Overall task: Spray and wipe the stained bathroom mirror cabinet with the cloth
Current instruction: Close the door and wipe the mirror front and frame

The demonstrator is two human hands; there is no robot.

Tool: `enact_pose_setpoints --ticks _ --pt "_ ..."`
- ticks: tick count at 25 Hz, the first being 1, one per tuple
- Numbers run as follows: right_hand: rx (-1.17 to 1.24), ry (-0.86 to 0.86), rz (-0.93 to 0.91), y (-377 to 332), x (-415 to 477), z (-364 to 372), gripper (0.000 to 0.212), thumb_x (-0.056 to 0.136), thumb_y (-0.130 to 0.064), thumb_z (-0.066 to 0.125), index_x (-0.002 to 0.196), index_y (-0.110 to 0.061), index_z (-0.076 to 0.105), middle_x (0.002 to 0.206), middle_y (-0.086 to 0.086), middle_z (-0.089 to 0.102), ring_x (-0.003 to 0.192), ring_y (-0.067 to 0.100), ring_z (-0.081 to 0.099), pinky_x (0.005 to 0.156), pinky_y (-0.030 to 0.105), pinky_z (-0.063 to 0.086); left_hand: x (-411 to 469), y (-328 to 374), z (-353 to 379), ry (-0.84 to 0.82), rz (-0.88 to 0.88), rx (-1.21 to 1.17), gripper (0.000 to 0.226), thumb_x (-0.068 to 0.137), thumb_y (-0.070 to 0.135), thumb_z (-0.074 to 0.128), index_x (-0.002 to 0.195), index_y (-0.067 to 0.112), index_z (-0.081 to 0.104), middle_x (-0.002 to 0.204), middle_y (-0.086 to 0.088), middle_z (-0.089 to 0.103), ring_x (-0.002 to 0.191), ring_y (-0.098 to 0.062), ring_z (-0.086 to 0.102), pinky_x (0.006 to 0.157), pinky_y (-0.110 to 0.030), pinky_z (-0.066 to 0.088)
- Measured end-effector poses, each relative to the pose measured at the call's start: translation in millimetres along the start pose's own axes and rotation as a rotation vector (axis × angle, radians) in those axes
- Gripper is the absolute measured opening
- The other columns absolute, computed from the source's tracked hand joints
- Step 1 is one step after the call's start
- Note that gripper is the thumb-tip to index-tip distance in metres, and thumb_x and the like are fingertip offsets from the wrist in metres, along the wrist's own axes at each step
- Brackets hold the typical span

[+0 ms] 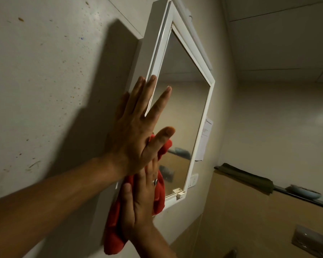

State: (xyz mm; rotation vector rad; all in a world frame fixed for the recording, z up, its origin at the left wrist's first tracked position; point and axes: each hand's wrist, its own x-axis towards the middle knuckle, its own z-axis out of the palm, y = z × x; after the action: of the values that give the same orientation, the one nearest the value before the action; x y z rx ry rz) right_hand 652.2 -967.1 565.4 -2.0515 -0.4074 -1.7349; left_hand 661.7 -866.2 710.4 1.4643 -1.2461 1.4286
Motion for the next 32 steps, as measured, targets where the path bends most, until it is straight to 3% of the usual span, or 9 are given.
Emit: enact_pose_setpoints --ticks 5,10,12,14,18,21,25,29,32 --pt "-0.078 -0.053 -0.021 59.8 -8.1 -28.8 0.062 0.110 -0.047 0.032 0.167 -0.024 0.022 0.174 0.006 0.020 0.160 0.036 0.015 0.124 0.068 0.018 -27.1 2.6 2.5 -0.013 0.001 -0.009 0.077 0.101 0.064 0.017 0.164 0.020 0.018 0.173 -0.012 0.002 0.160 -0.030 -0.002 0.123 -0.064 0.013" --pt "-0.049 0.158 0.329 145.6 46.0 -80.4 0.059 0.110 -0.037 0.033 0.167 -0.036 0.016 0.173 -0.017 0.017 0.158 0.008 0.022 0.127 0.055 0.025 -26.0 -0.3 7.2 0.034 0.026 -0.014 0.074 0.100 0.056 0.029 0.162 0.015 0.026 0.172 -0.014 0.012 0.159 -0.033 0.003 0.121 -0.064 0.018" --pt "-0.070 0.231 0.468 162.5 49.5 -89.3 0.060 0.109 -0.046 0.031 0.166 -0.039 0.016 0.172 -0.017 0.018 0.156 0.008 0.026 0.127 0.052 0.028 -26.5 -1.5 8.9 0.042 0.022 -0.009 0.074 0.101 0.056 0.029 0.162 0.015 0.026 0.172 -0.013 0.013 0.159 -0.033 0.004 0.121 -0.063 0.018" --pt "-0.092 0.267 0.643 164.6 38.1 -86.6 0.066 0.106 -0.060 0.025 0.167 -0.038 0.013 0.172 -0.010 0.022 0.155 0.018 0.032 0.124 0.054 0.032 -26.2 -2.1 9.2 0.042 0.016 0.008 0.074 0.102 0.057 0.026 0.162 0.015 0.026 0.172 -0.013 0.013 0.159 -0.033 0.004 0.121 -0.063 0.018" --pt "-0.188 0.205 0.920 136.6 12.5 -78.9 0.070 0.106 -0.064 0.021 0.161 -0.022 0.030 0.151 0.016 0.052 0.131 0.034 0.060 0.107 0.056 0.051 -26.3 -2.2 11.7 0.043 0.005 0.042 0.075 0.102 0.061 0.021 0.163 0.017 0.025 0.172 -0.011 0.013 0.160 -0.032 0.003 0.122 -0.062 0.017" --pt "-0.230 0.161 0.970 95.4 6.3 -69.4 0.074 0.102 -0.068 0.022 0.153 -0.017 0.039 0.131 0.016 0.065 0.110 0.029 0.071 0.096 0.051 0.059 -26.8 -1.7 12.5 0.042 0.002 0.035 0.075 0.102 0.062 0.021 0.163 0.018 0.025 0.172 -0.009 0.014 0.160 -0.031 0.003 0.123 -0.061 0.016" --pt "-0.230 0.100 0.960 28.4 -13.5 -46.6 0.081 0.098 -0.074 0.024 0.162 -0.024 0.027 0.151 0.008 0.054 0.130 0.026 0.061 0.108 0.050 0.052 -27.4 -0.9 9.5 0.040 0.012 -0.028 0.076 0.102 0.062 0.020 0.163 0.018 0.026 0.172 -0.009 0.015 0.160 -0.032 0.002 0.122 -0.063 0.016" --pt "-0.147 0.142 0.953 -31.8 -30.9 -18.2 0.064 0.109 -0.053 0.035 0.167 -0.032 0.016 0.169 -0.004 0.031 0.150 0.021 0.041 0.123 0.049 0.037 -26.1 0.2 2.4 -0.039 0.003 -0.075 0.073 0.101 0.055 0.023 0.163 0.016 0.025 0.172 -0.011 0.014 0.159 -0.035 0.001 0.121 -0.064 0.014" --pt "-0.117 0.132 0.972 -71.5 -36.2 -7.4 0.058 0.112 -0.038 0.039 0.166 -0.034 0.018 0.169 -0.009 0.031 0.147 0.017 0.043 0.120 0.047 0.041 -24.0 4.7 -11.2 -0.185 -0.023 -0.078 0.072 0.101 0.052 0.025 0.164 0.018 0.017 0.173 -0.012 0.003 0.159 -0.035 -0.008 0.123 -0.063 0.006"
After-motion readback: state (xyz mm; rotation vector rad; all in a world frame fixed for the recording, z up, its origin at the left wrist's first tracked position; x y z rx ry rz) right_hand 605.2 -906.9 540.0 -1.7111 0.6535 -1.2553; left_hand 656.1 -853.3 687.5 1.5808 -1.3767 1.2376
